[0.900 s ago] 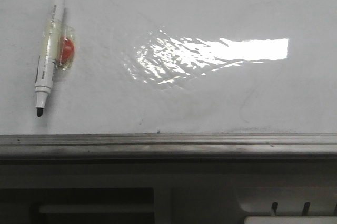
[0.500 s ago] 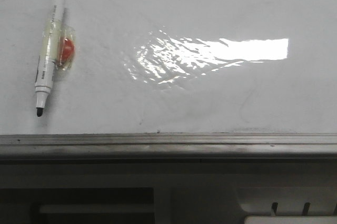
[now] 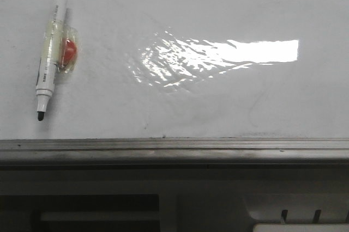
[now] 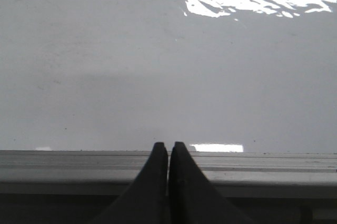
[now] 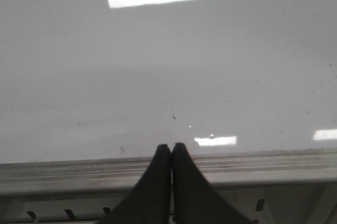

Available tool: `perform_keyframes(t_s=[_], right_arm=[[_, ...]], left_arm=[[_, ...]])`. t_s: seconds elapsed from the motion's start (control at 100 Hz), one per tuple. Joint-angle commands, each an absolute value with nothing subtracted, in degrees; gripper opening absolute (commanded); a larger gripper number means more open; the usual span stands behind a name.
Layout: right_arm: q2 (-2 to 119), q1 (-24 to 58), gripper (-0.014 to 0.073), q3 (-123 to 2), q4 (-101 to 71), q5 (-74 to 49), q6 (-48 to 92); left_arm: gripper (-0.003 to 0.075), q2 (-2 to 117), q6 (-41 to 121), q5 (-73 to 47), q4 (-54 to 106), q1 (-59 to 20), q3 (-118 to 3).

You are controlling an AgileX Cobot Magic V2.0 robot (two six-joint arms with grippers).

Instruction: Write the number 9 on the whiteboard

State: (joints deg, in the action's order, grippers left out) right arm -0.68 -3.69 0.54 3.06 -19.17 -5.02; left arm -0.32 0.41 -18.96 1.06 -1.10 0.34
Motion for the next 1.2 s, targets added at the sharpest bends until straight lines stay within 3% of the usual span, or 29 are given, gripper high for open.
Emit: perform_keyframes(t_s=[0.0,0.46,0.93,1.19], right_arm=[[-1.5,-3.95,-0.007,2.06,3.45,-18.1,-4.69],[-1.5,-3.95,-0.007,2.06,3.45,-16.43,-4.69],[-1.5,-3.95,-0.0069,1.93,2.55,5.45,-4.74],[-0.68,-3.95,-0.0069,-5.96,2.25,-7.26,-4.74]], left_arm=[[-0.002,-1.85,0.43,-15.08,1.06,-1.36,2.6],[-0.002,-1.72,0.43,-9.16,-0.55,-1.14,2.6],[-0.002,-1.39,0.54,-2.32,6.7,-1.14,2.49],[-0.002,-1.39,0.54,-3.92,10.08,-1.14,-2.43]])
